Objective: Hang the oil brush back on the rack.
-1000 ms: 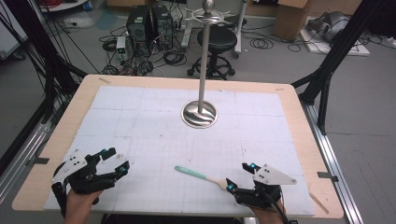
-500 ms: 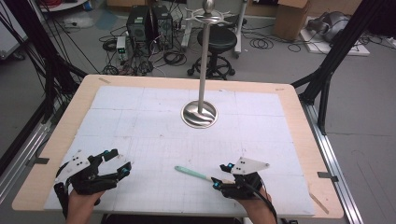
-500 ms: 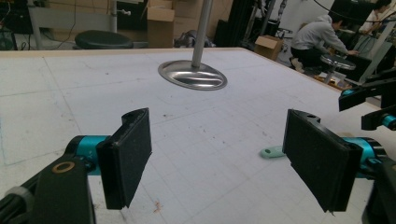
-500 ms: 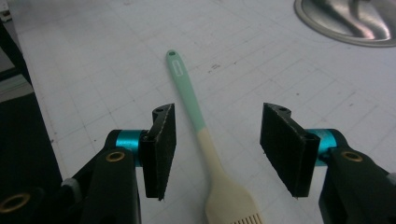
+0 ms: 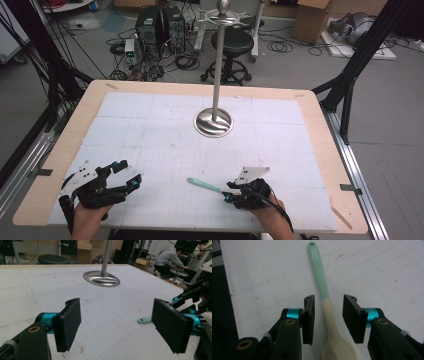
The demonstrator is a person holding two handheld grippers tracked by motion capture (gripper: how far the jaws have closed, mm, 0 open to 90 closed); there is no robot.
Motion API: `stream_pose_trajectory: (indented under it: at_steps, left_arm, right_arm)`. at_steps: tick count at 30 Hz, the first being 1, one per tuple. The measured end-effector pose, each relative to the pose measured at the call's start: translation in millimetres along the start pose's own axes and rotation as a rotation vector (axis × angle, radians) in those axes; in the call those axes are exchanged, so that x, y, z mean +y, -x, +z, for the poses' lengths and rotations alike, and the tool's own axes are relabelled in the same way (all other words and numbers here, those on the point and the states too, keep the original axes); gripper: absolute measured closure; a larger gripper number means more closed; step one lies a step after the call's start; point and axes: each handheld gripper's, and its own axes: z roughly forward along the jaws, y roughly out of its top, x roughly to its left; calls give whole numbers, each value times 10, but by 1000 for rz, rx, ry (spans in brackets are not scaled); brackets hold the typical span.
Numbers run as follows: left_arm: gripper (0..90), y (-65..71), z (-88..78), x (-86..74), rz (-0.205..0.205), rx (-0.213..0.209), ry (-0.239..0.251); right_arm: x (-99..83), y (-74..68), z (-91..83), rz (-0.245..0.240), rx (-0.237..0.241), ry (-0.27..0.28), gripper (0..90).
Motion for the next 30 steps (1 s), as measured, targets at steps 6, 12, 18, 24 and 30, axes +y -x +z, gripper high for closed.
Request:
stream_pose_trajectory:
  at_steps: [6, 12, 18, 24, 30]
  left_arm:
    - [253, 1, -7, 4, 0, -3, 10]
    - [253, 5, -5, 6, 0, -7, 7]
    - [253, 6, -4, 10, -13, -15, 11]
    - [252, 9, -4, 14, -16, -14, 11]
    - [253, 18, 11, 6, -10, -10, -1]
  right_arm:
    - [62, 47, 78, -18, 17, -38, 653]
    - [115, 77, 128, -48, 28, -119, 709]
    - [147, 80, 140, -51, 56, -146, 802]
    - [179, 77, 147, 30, 48, -174, 812]
    - [166, 62, 141, 70, 37, -166, 823]
